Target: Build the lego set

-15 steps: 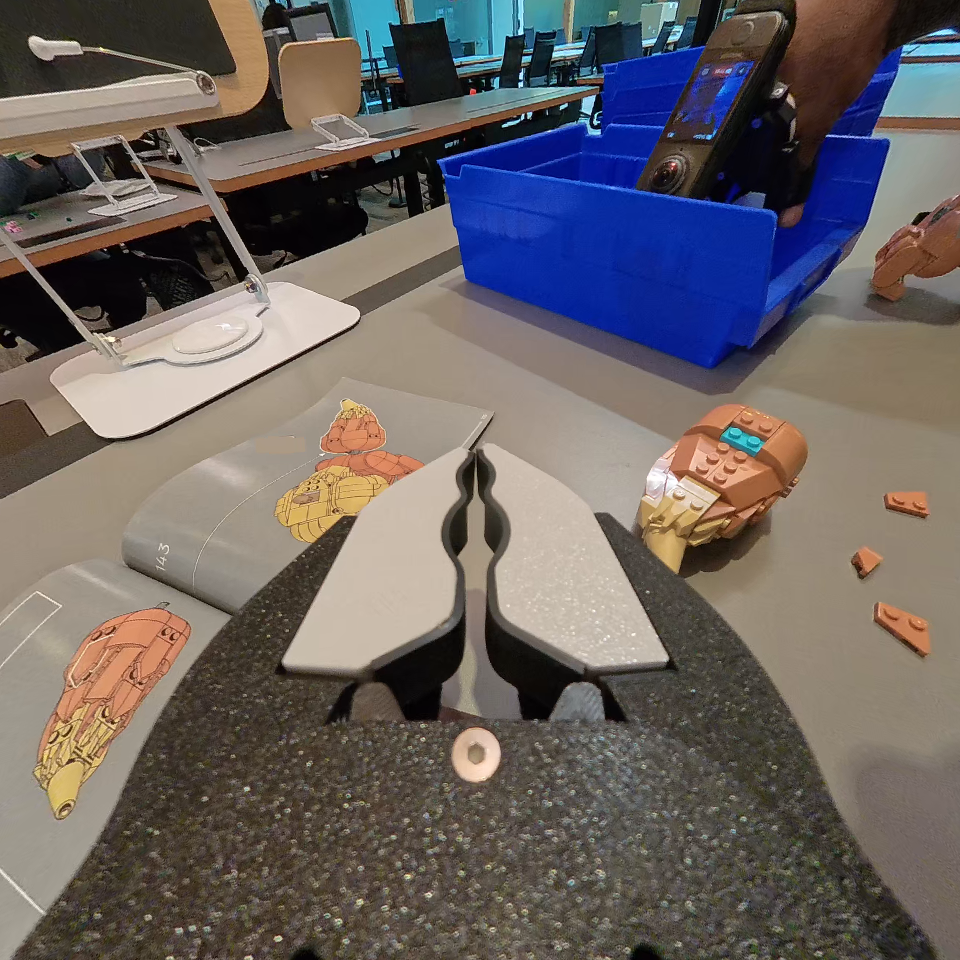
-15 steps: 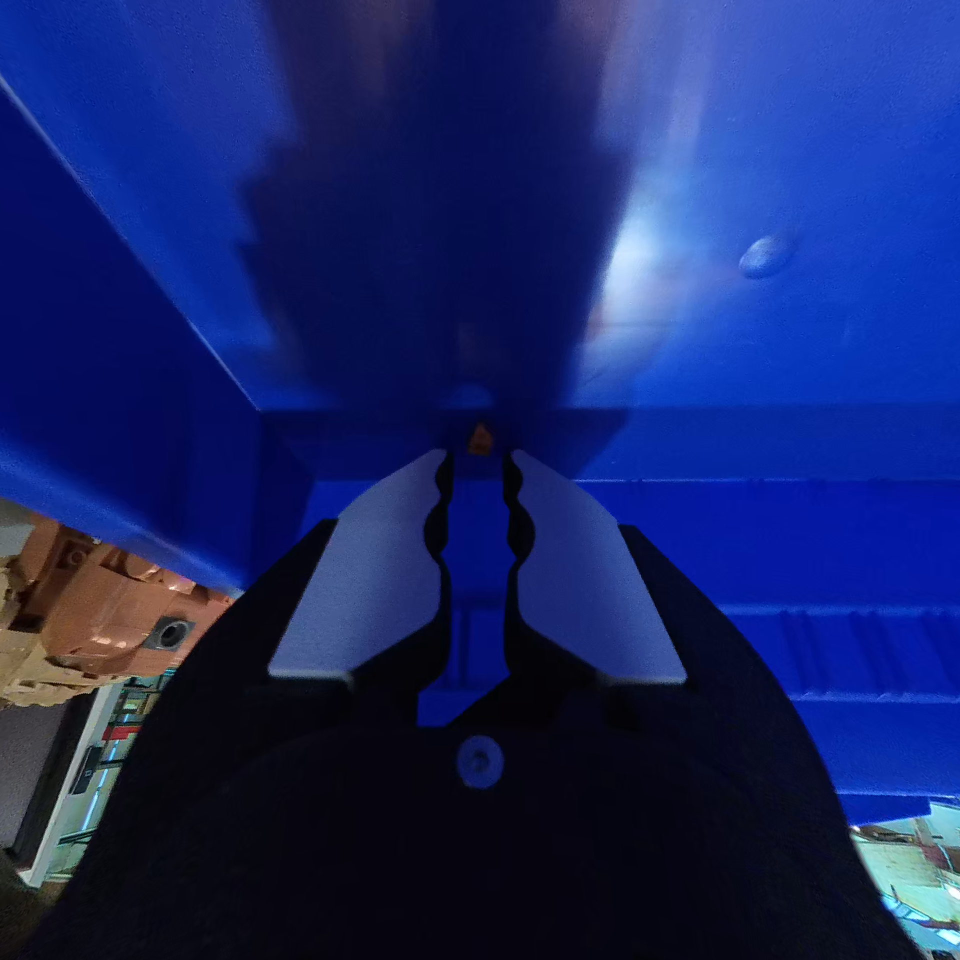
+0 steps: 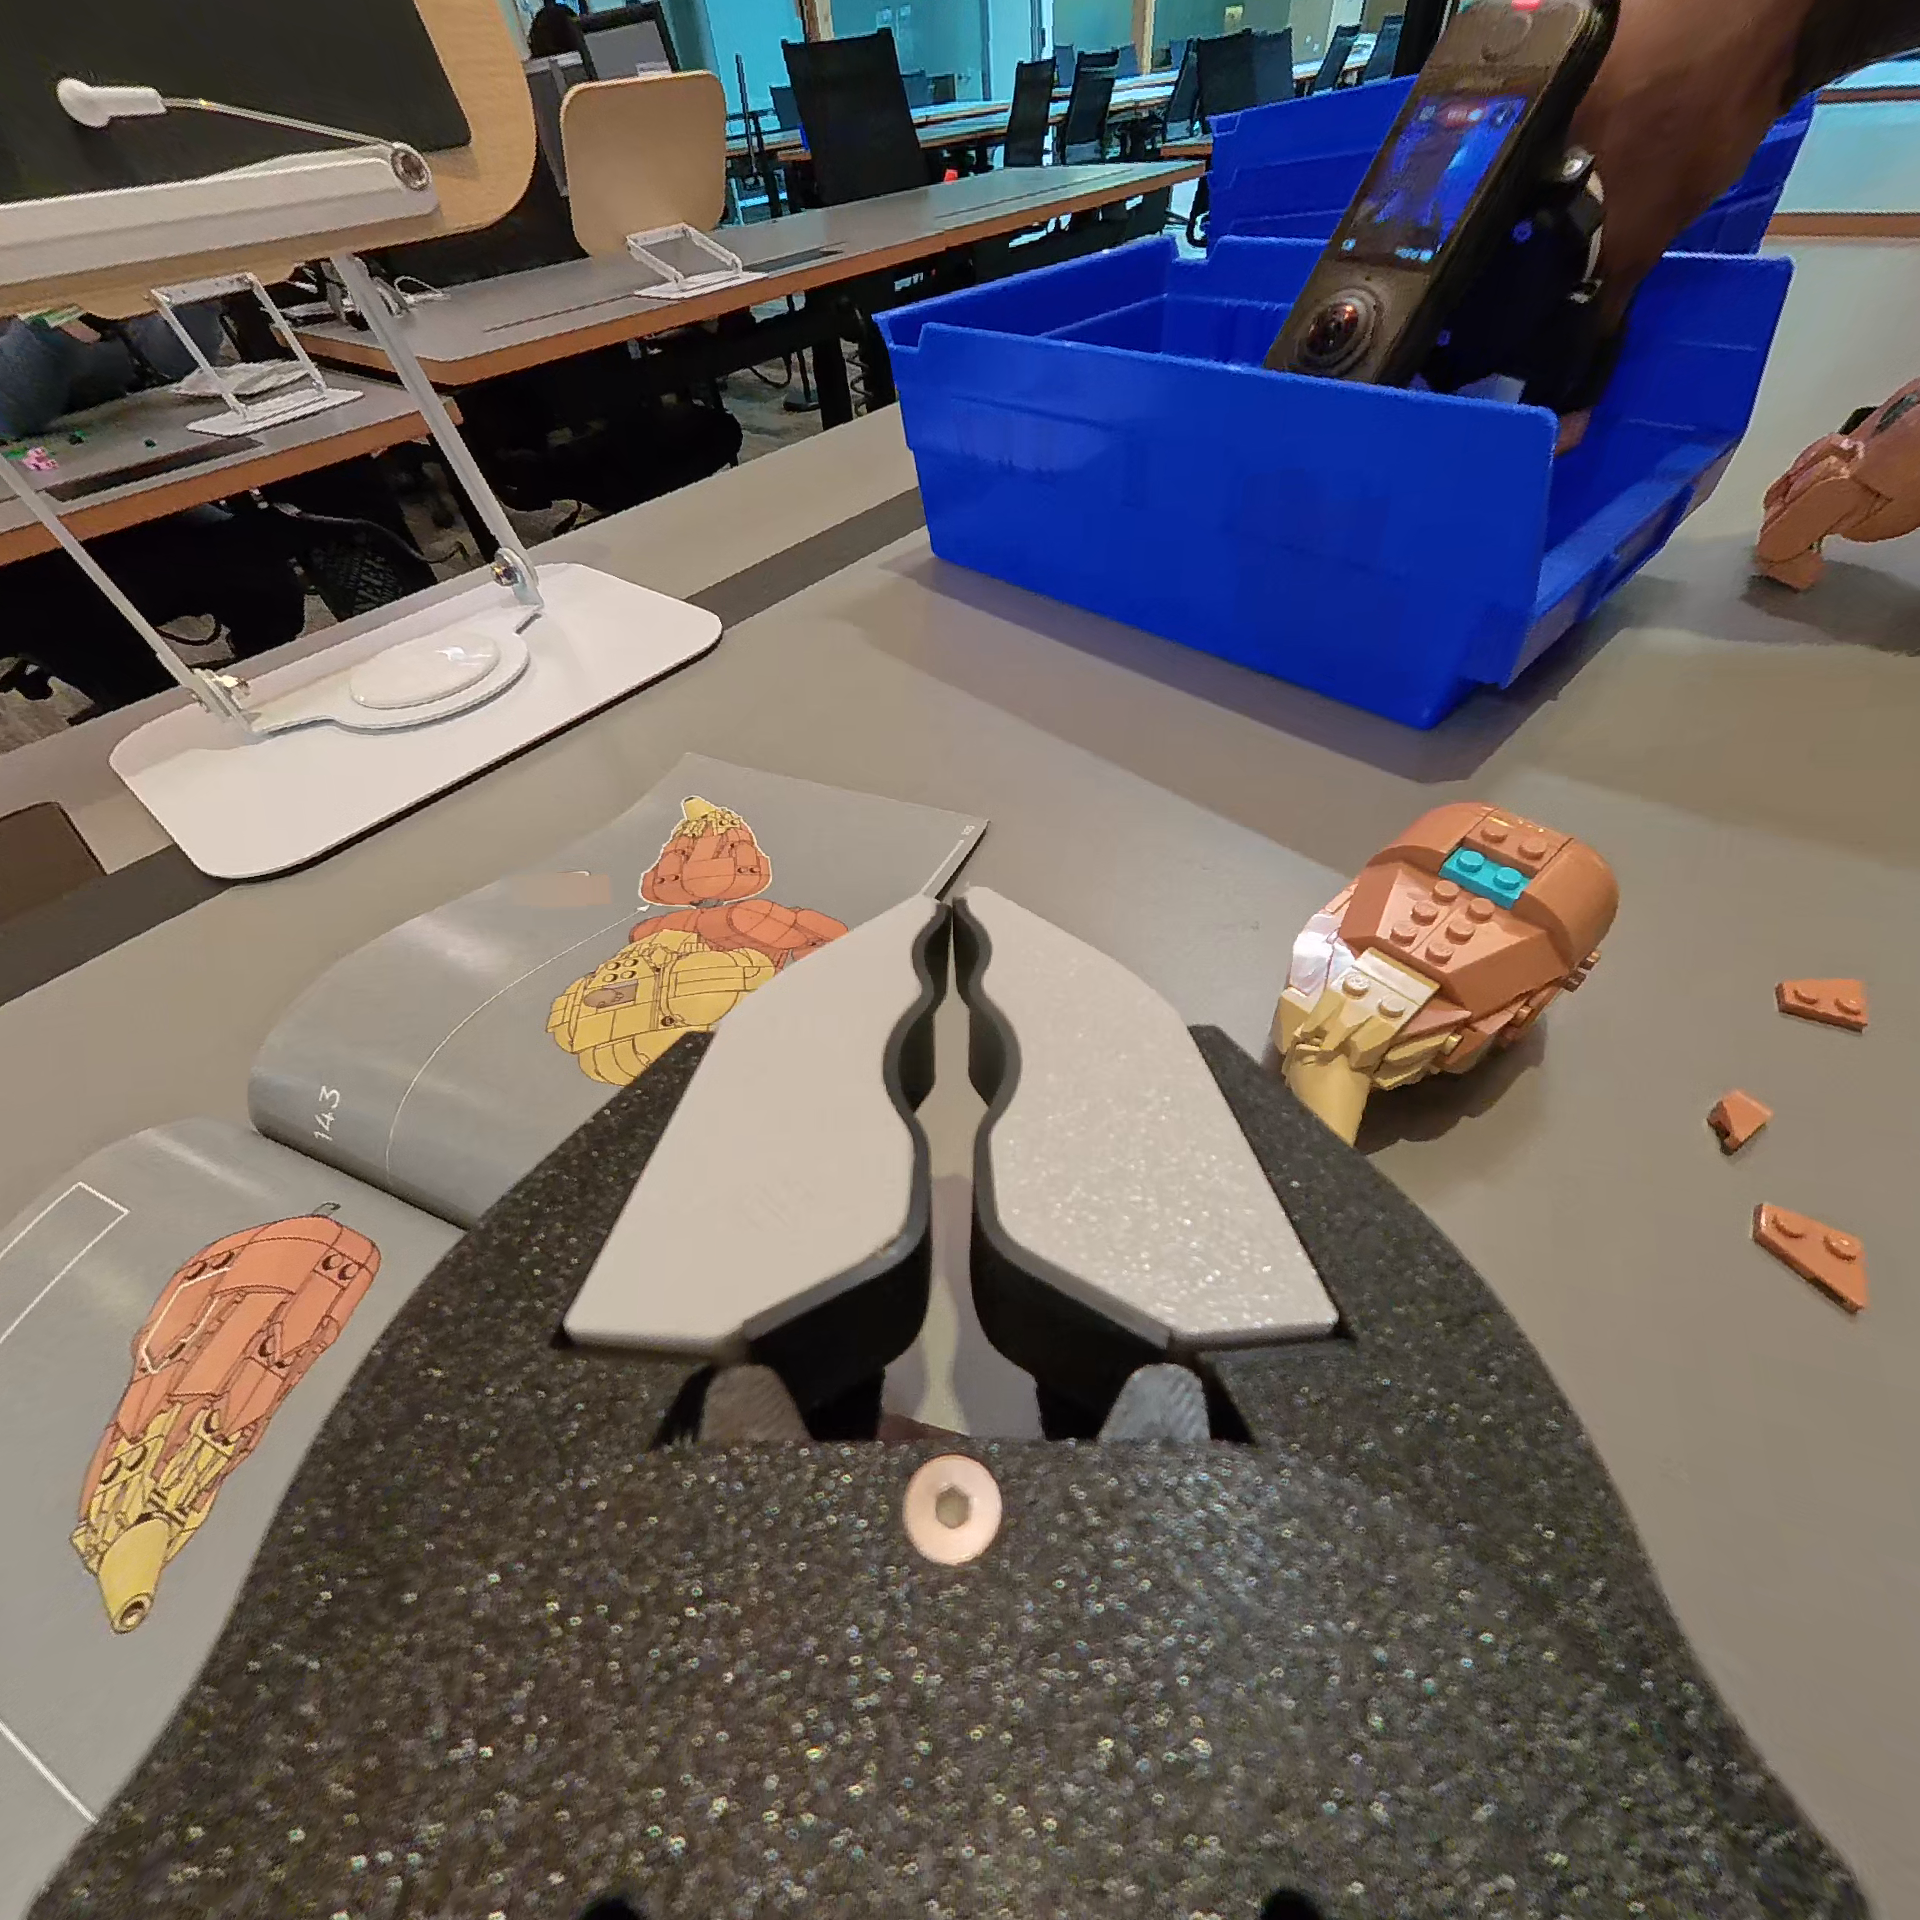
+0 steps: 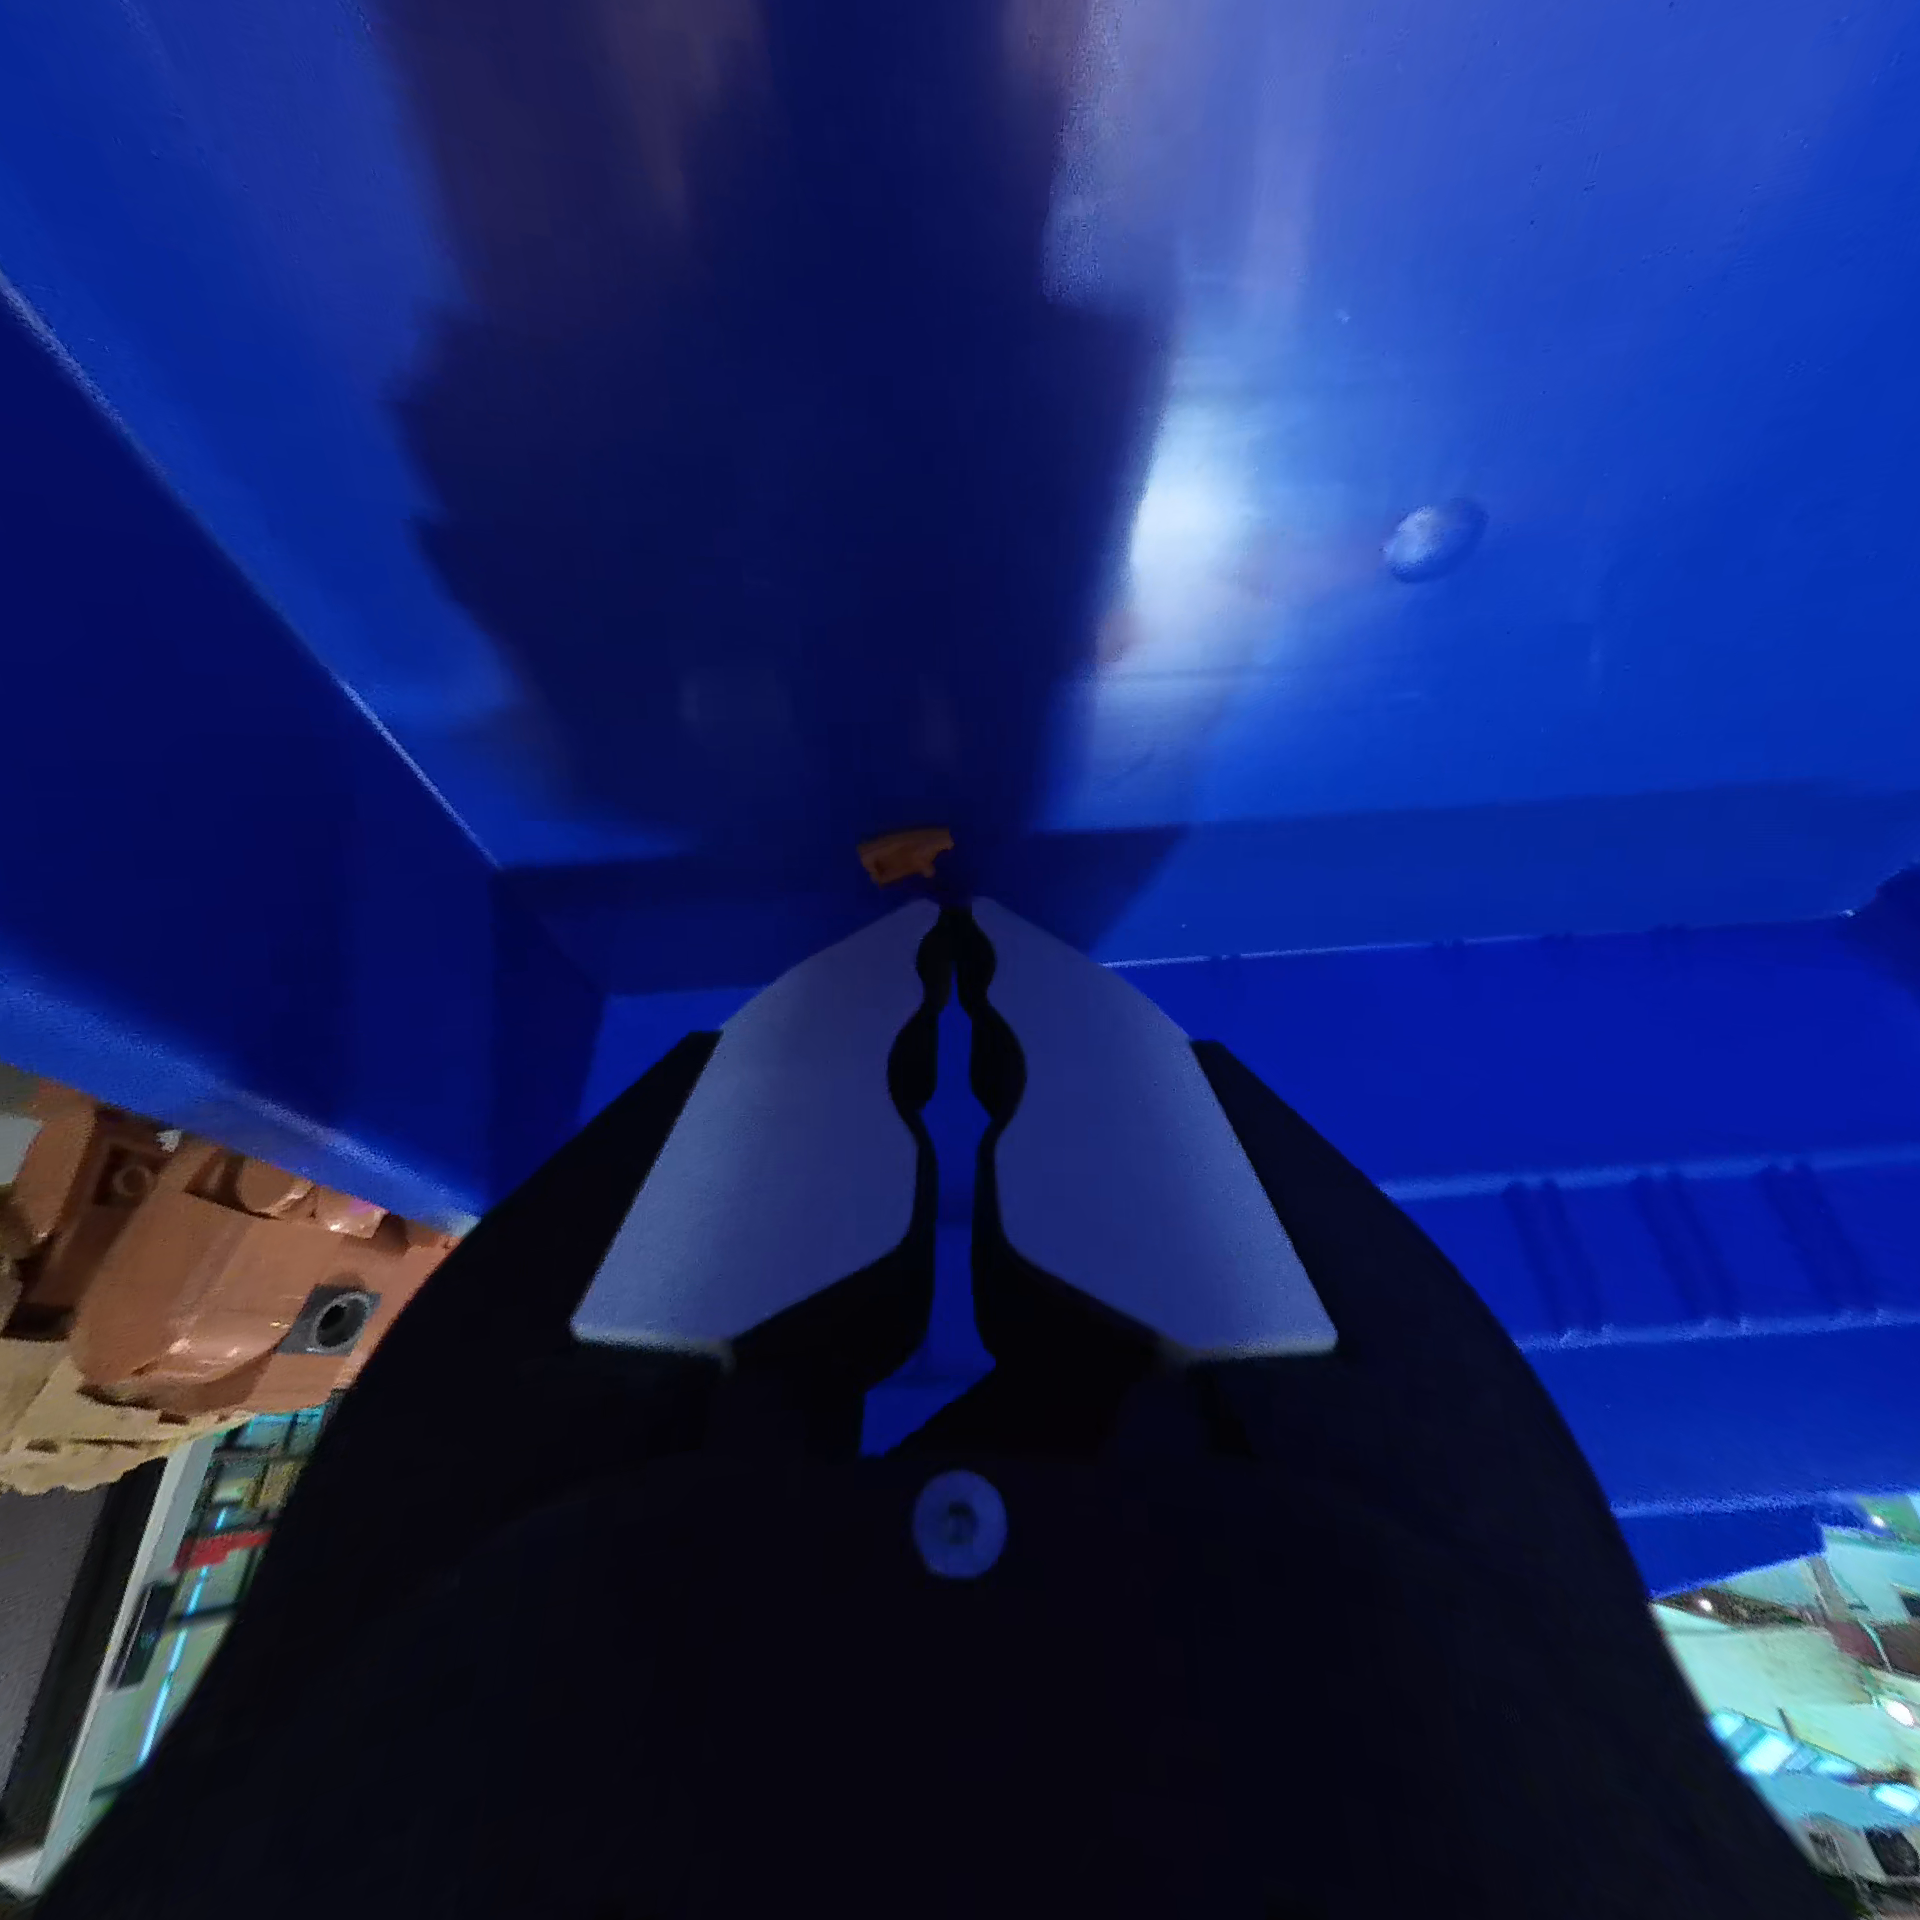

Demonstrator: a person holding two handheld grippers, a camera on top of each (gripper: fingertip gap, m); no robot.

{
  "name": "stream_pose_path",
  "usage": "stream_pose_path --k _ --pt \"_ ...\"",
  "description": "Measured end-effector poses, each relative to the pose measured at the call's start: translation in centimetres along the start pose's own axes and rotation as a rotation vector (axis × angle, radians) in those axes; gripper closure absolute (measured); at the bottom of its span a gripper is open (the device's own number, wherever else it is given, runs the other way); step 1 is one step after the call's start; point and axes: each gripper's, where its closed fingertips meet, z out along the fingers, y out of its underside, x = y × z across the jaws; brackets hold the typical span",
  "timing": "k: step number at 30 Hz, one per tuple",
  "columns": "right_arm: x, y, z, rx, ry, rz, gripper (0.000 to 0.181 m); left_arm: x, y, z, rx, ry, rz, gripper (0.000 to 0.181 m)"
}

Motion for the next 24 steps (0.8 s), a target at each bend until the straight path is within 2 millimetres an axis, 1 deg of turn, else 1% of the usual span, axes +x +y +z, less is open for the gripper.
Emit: stream_pose_path --k 1,2,4,5,9,12,17,20,24 --pt "0.3 0.1 -0.2 0.005 0.023 0.008 0.18 0.0 0.0 0.0 -0.001 -0.001 0.002 0.181" --pt "0.4 0.1 -0.5 0.018 0.033 0.017 0.179 0.1 0.0 0.0 -0.002 -0.001 0.006 0.181" --pt "-0.1 0.1 -1.0 0.047 -0.005 0.07 0.163 0.1 0.1 0.0 -0.008 -0.005 0.018 0.181" --pt "-0.5 0.1 -1.1 0.054 -0.035 0.097 0.162 0.1 0.1 0.0 -0.009 -0.006 0.025 0.181" --pt "-1.0 -0.3 -1.1 0.117 -0.092 0.165 0.161 0.3 0.1 0.1 -0.014 -0.005 0.041 0.181" --pt "-1.2 -0.7 -1.0 0.153 -0.122 0.167 0.161 0.5 0.2 0.1 -0.02 -0.004 0.051 0.181" --pt "-0.6 -1.1 -0.9 0.158 -0.12 0.173 0.158 0.4 0.3 0.2 -0.026 -0.002 0.051 0.181" --pt "-0.8 -1.4 -0.5 0.137 -0.131 0.16 0.158 0.5 0.4 0.2 -0.028 0.0 0.052 0.181" --pt "-0.9 -1.2 -0.4 0.113 -0.136 0.153 0.169 0.5 0.4 0.3 -0.029 0.003 0.051 0.181"
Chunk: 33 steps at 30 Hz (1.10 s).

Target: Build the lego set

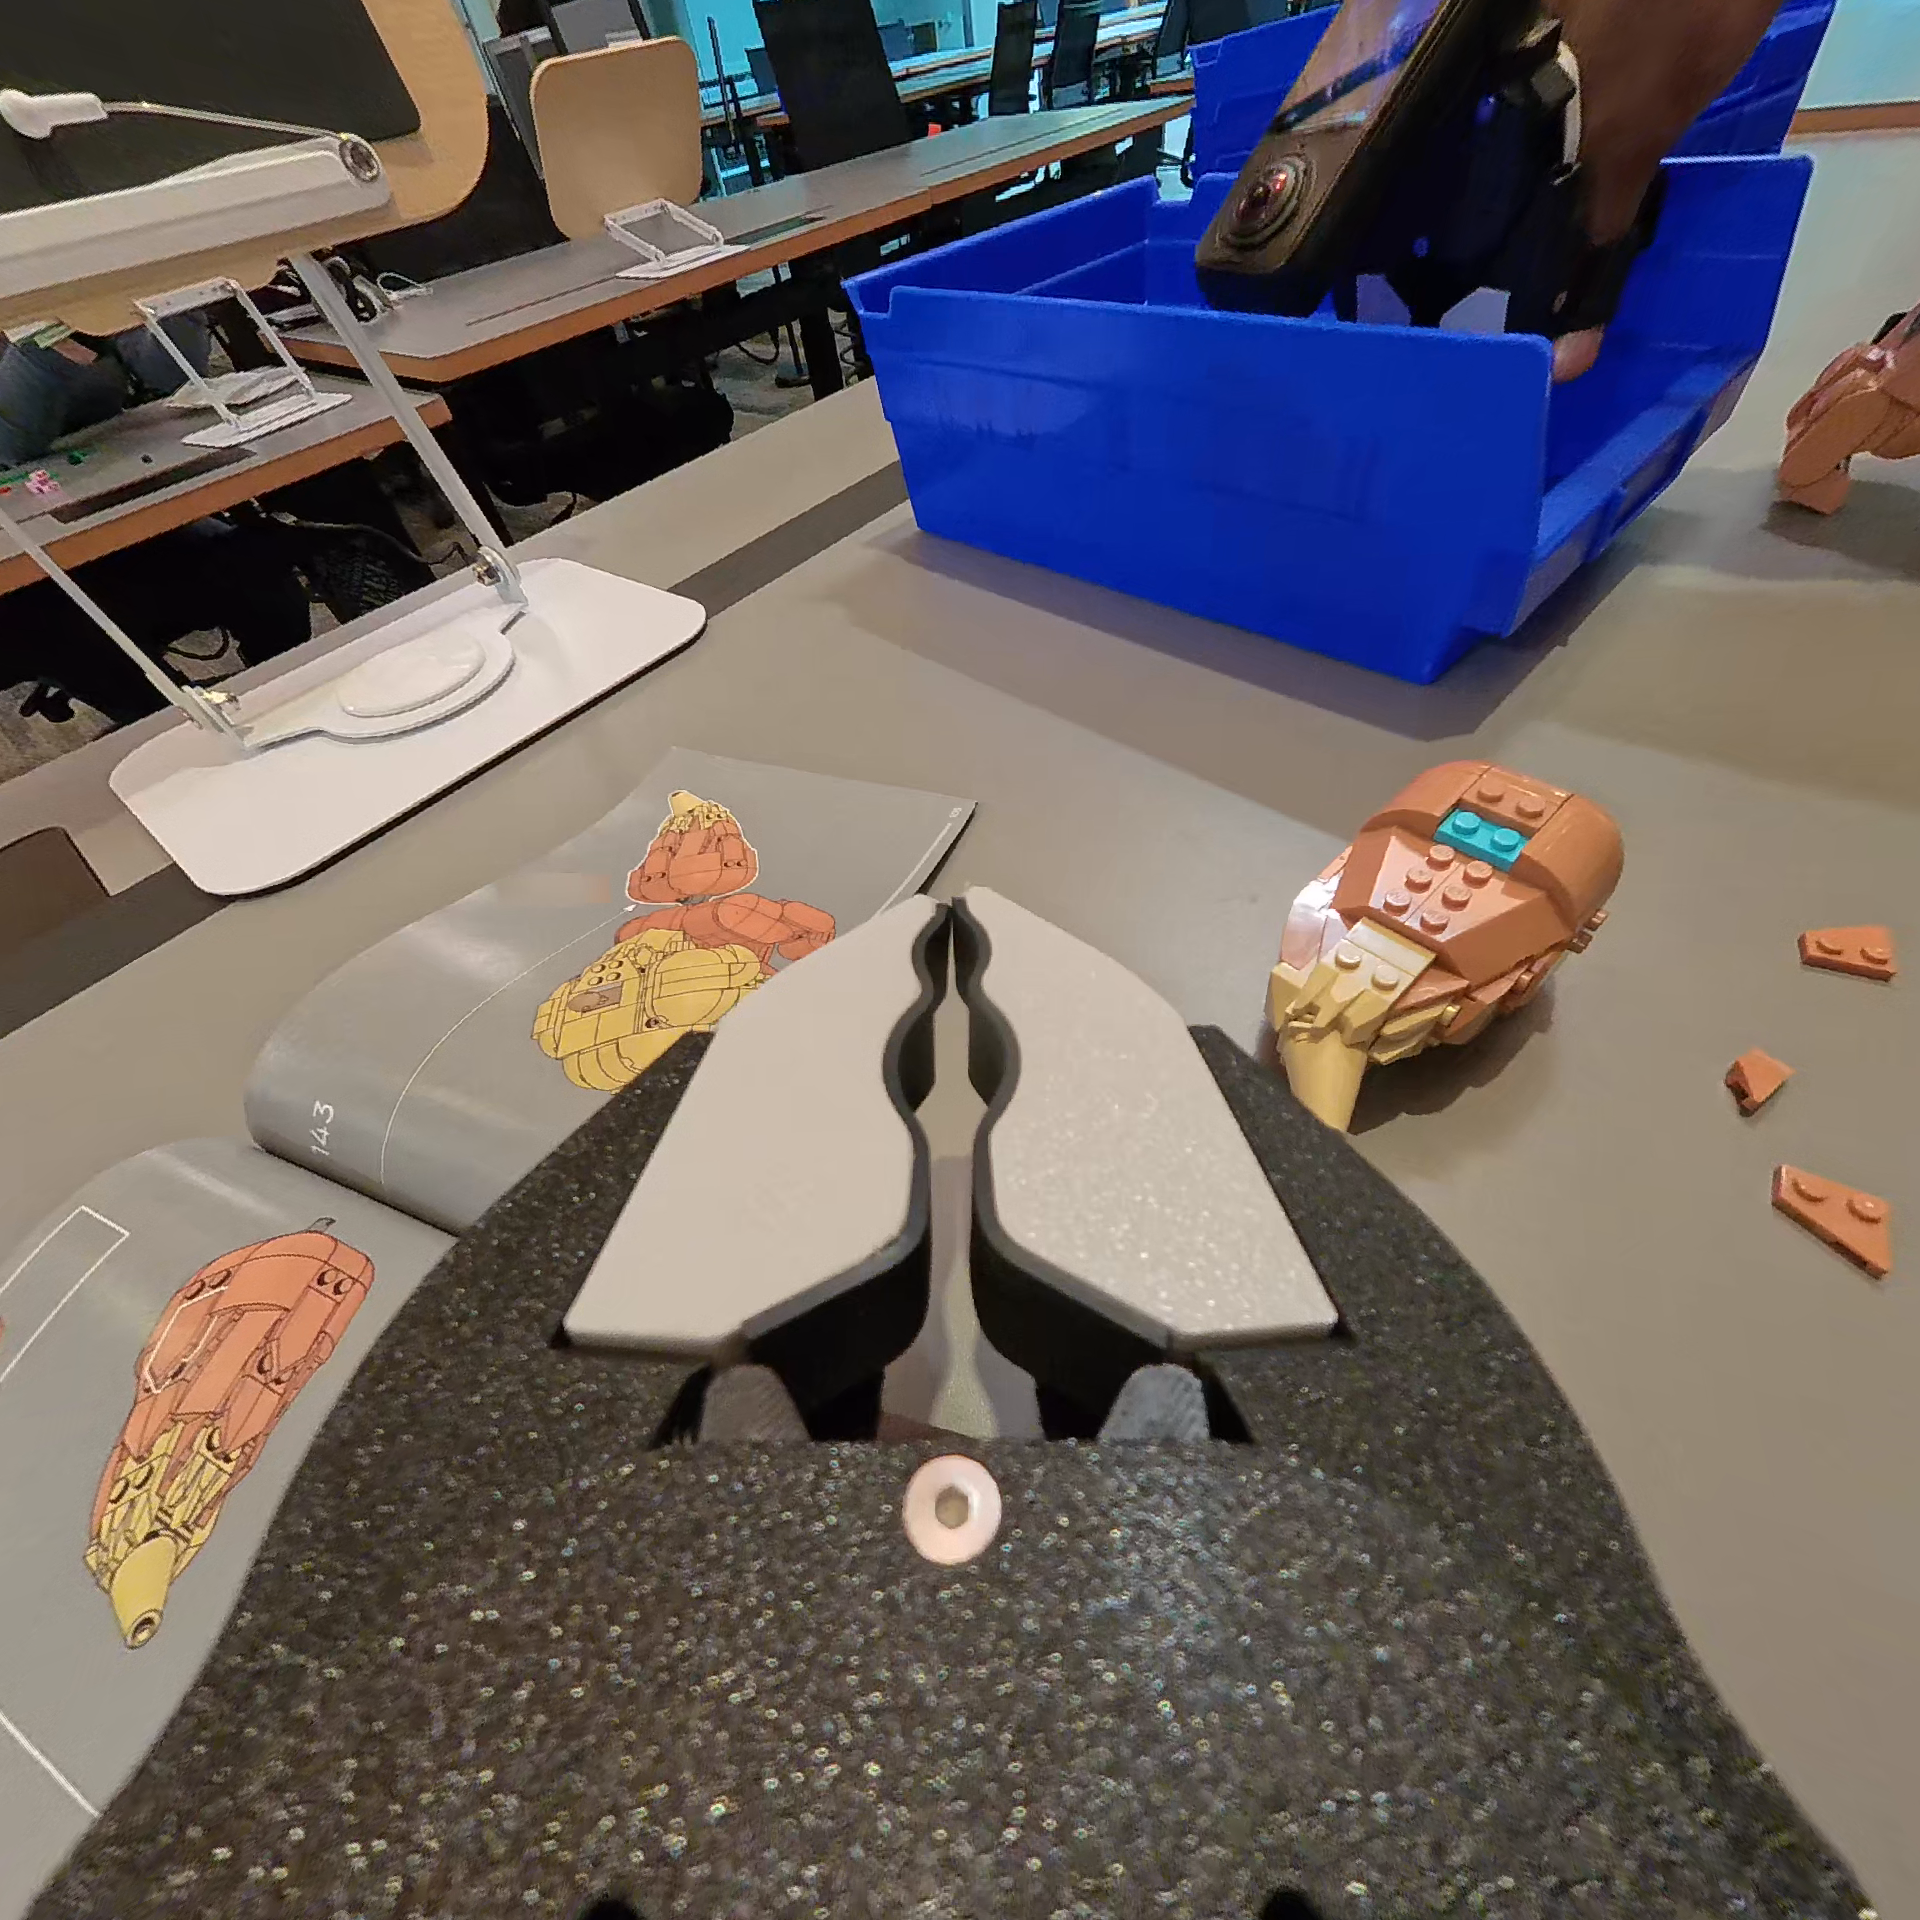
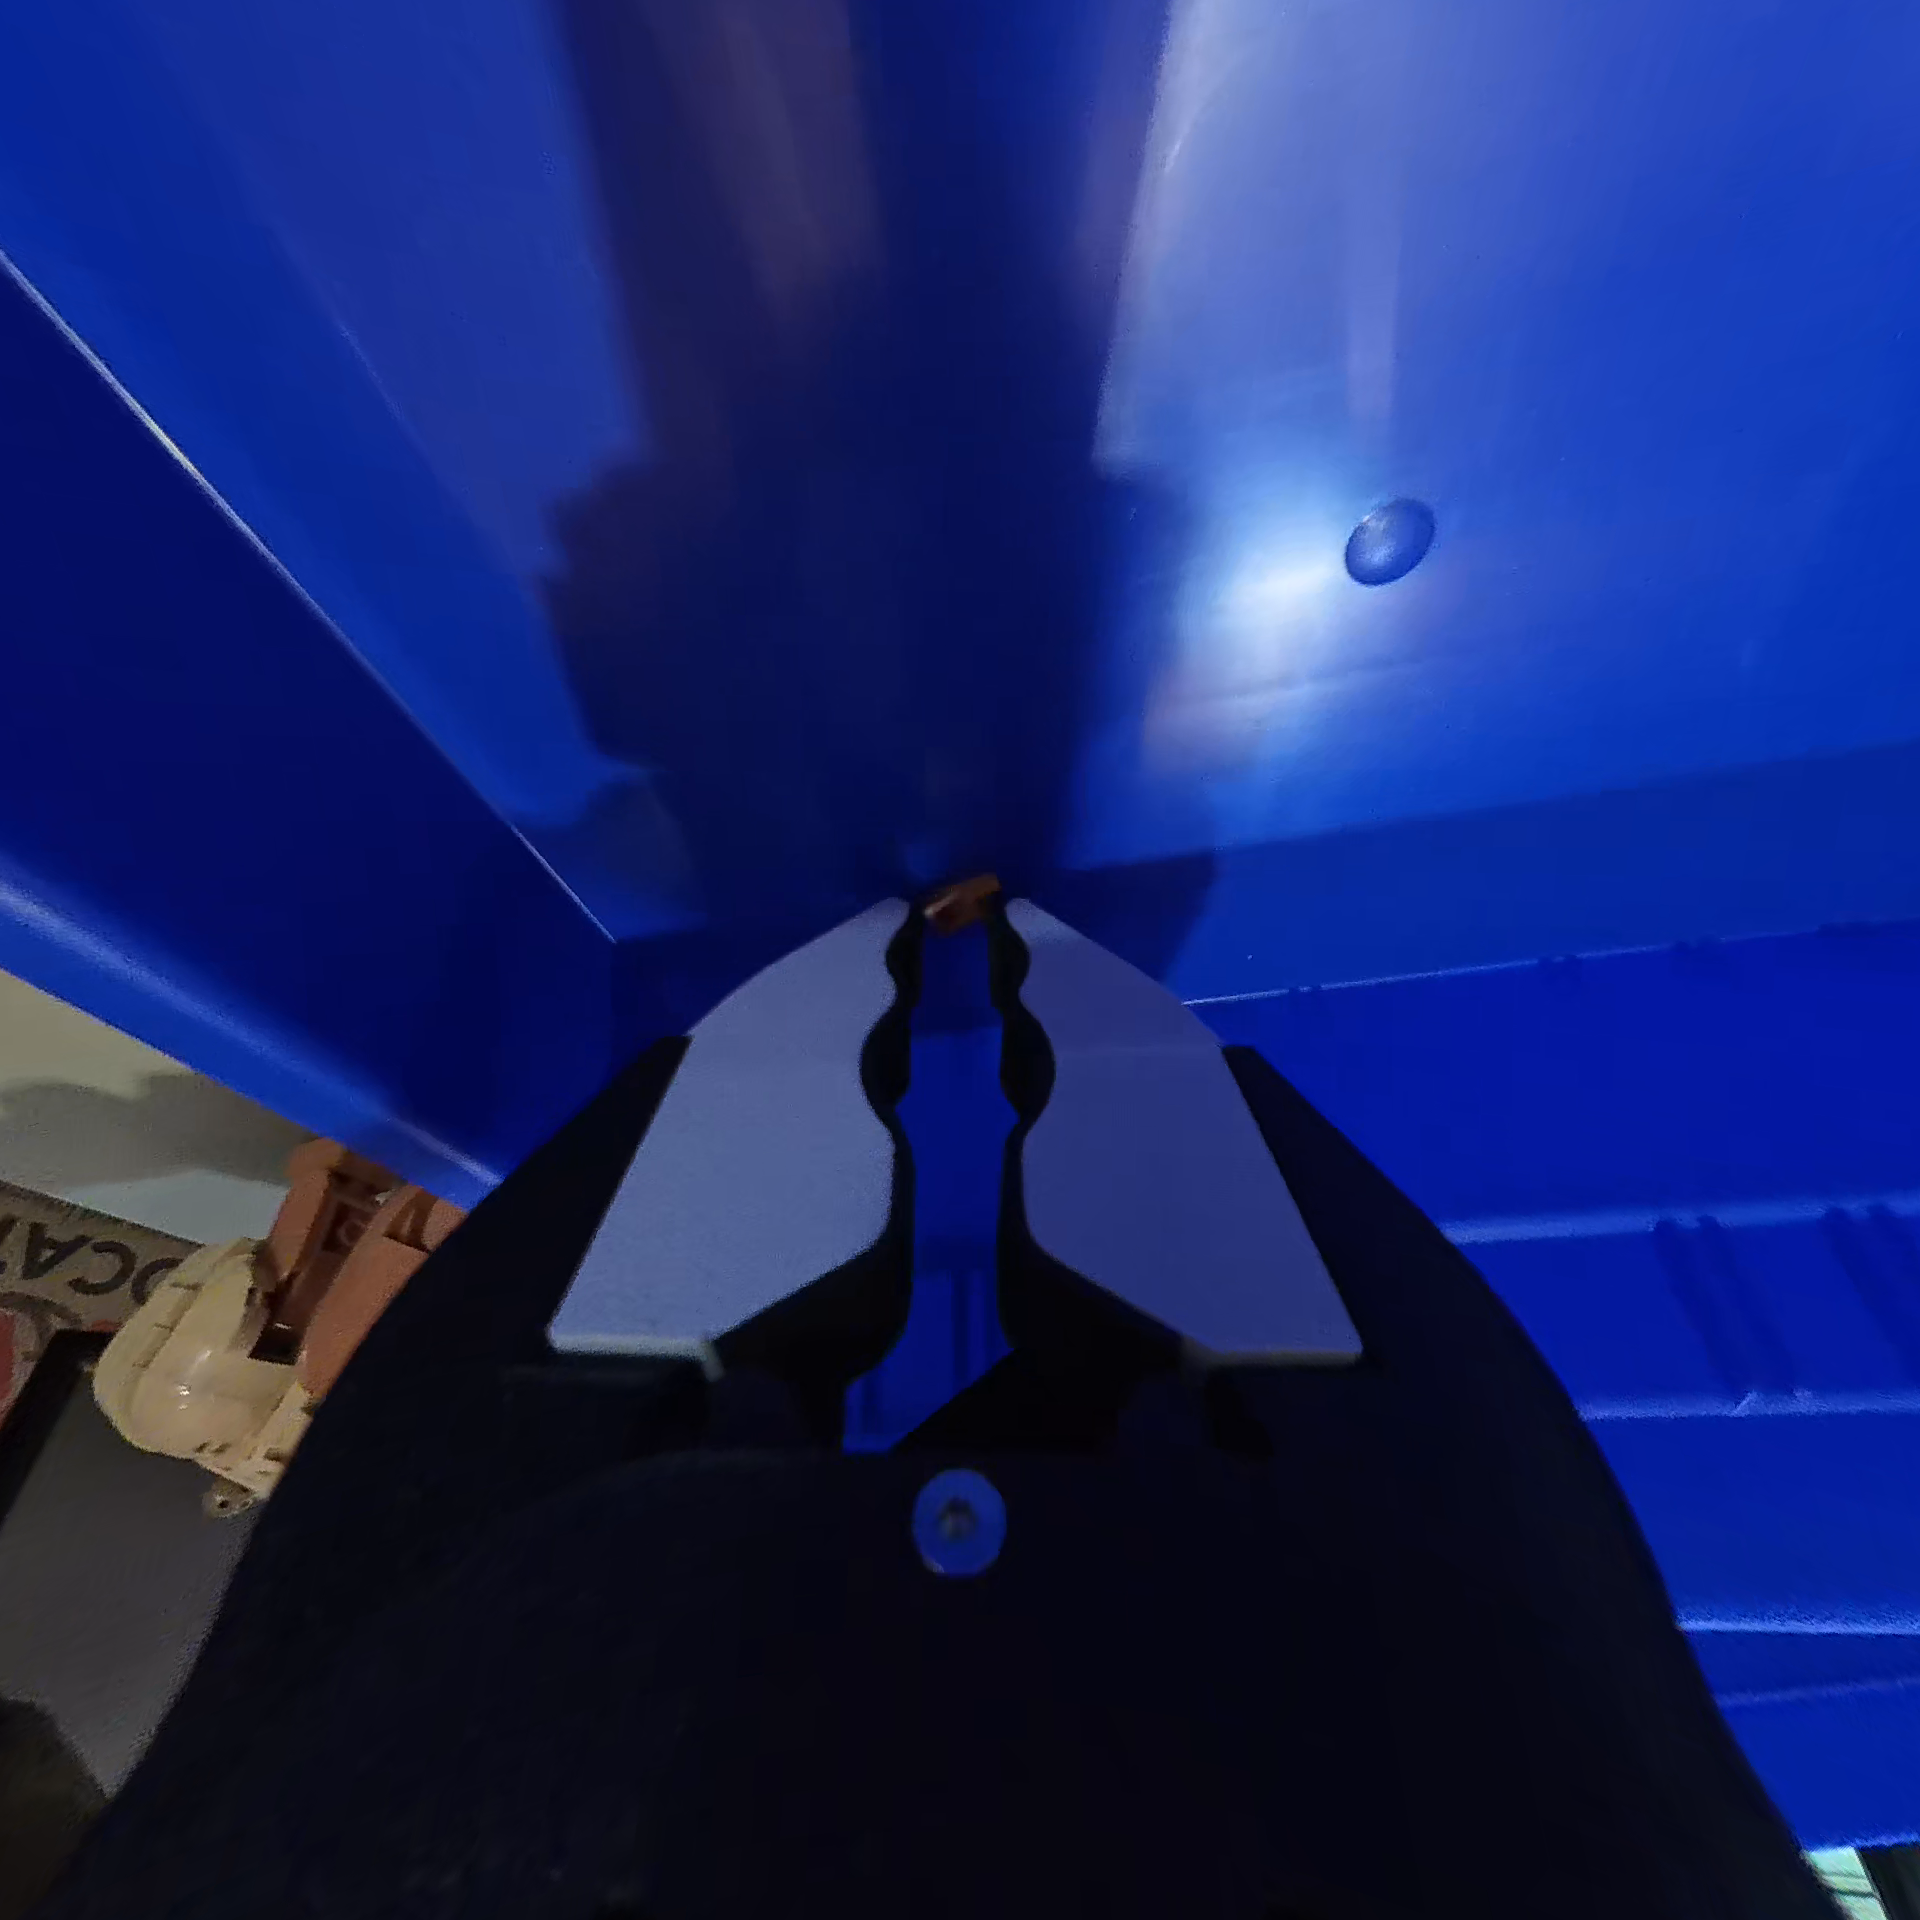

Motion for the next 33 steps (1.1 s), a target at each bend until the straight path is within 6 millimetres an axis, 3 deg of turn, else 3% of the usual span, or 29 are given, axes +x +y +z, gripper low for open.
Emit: stream_pose_path --k 7,9,11,14,16,19,21,24,28,33 --pt "0.0 -0.1 -0.4 0.036 0.028 0.014 0.169 0.4 -0.1 0.0 0.001 0.009 0.006 0.181" --pt "-0.2 -0.4 -1.6 0.087 0.054 0.031 0.169 0.3 -0.3 0.0 0.006 0.005 0.008 0.181" --pt "-1.4 -1.3 -4.0 0.183 0.081 0.042 0.169 0.3 -0.5 -0.2 0.011 0.0 0.012 0.181" --pt "-6.2 -4.1 -8.8 0.392 0.103 0.002 0.17 0.2 -1.0 -0.4 0.024 -0.006 0.017 0.181" --pt "-10.9 -6.9 -11.3 0.53 0.093 -0.061 0.17 0.4 -1.4 -0.6 0.036 -0.001 0.019 0.181" --pt "-18.4 -12.1 -13.1 0.702 0.059 -0.174 0.17 0.9 -1.9 -0.8 0.048 -0.004 0.048 0.181" --pt "-22.7 -15.6 -13.2 0.776 0.039 -0.23 0.17 0.9 -2.0 -0.9 0.048 -0.023 0.079 0.181" --pt "-26.4 -19.7 -11.7 0.806 0.05 -0.26 0.17 0.2 -2.0 -1.2 0.05 -0.084 0.126 0.181" --pt "-28.3 -22.9 -10.3 0.837 0.046 -0.218 0.17 -1.1 -1.2 -2.1 0.033 -0.156 0.156 0.181" --pt "-28.1 -24.4 -8.3 0.791 0.089 -0.157 0.169 -1.3 0.3 -2.7 -0.011 -0.152 0.152 0.181"
